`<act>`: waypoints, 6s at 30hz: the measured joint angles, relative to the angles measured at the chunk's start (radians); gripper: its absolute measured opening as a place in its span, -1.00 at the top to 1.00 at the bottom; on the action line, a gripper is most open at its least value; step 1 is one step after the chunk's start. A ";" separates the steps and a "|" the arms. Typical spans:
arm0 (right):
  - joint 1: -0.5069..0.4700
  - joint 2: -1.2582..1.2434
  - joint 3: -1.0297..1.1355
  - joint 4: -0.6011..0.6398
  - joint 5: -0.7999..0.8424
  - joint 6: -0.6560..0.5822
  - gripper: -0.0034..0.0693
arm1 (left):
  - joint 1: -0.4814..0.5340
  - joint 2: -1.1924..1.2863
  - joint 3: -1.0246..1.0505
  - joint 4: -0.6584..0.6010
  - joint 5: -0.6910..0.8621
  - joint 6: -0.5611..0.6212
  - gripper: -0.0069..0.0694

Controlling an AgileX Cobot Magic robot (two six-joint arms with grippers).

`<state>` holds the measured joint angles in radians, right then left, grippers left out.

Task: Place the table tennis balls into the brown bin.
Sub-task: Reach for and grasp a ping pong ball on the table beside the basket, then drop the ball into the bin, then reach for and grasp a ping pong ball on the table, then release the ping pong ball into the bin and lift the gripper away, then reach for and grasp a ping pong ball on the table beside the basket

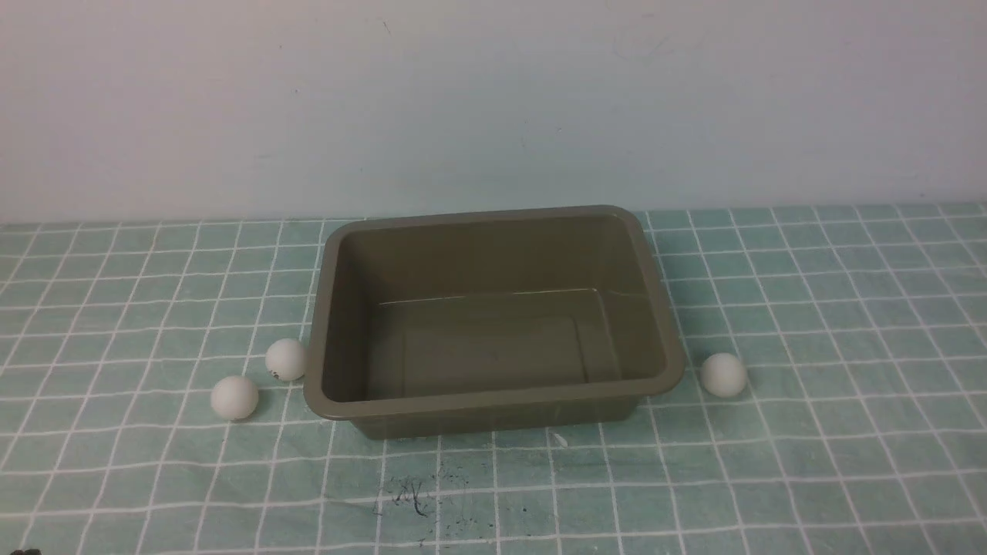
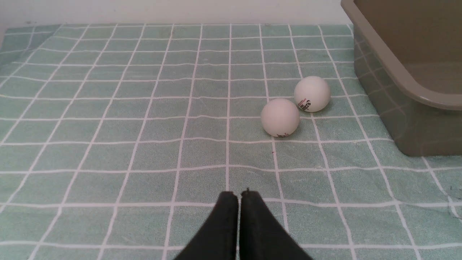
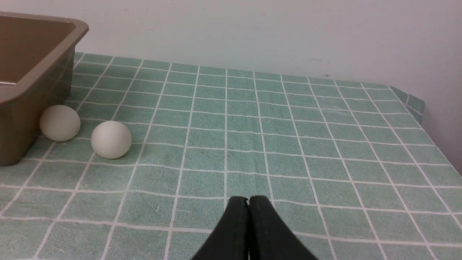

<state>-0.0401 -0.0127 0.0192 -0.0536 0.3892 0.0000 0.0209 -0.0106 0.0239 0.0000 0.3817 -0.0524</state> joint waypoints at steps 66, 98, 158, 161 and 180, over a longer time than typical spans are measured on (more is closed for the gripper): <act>0.000 0.012 -0.162 0.735 -0.209 0.228 0.95 | -0.044 0.948 -0.857 -0.088 0.484 0.076 0.83; 0.000 0.845 -0.984 0.314 0.630 -0.063 0.95 | -0.048 1.961 -1.346 -0.148 0.486 0.171 -0.62; 0.270 1.835 -1.605 0.365 0.663 -0.098 -0.08 | -0.006 1.765 -1.391 -0.221 0.607 0.199 0.73; 0.353 1.872 -1.628 0.381 0.615 -0.127 -0.08 | -0.040 1.809 -1.387 -0.221 0.526 0.212 0.52; 0.431 1.924 -1.827 0.084 0.840 -0.106 -0.63 | -0.076 2.024 -1.403 -0.220 0.404 0.212 -0.01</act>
<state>0.3912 1.9110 -1.8082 0.0303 1.2296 -0.1059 -0.0555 2.0136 -1.3789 -0.2198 0.7854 0.1597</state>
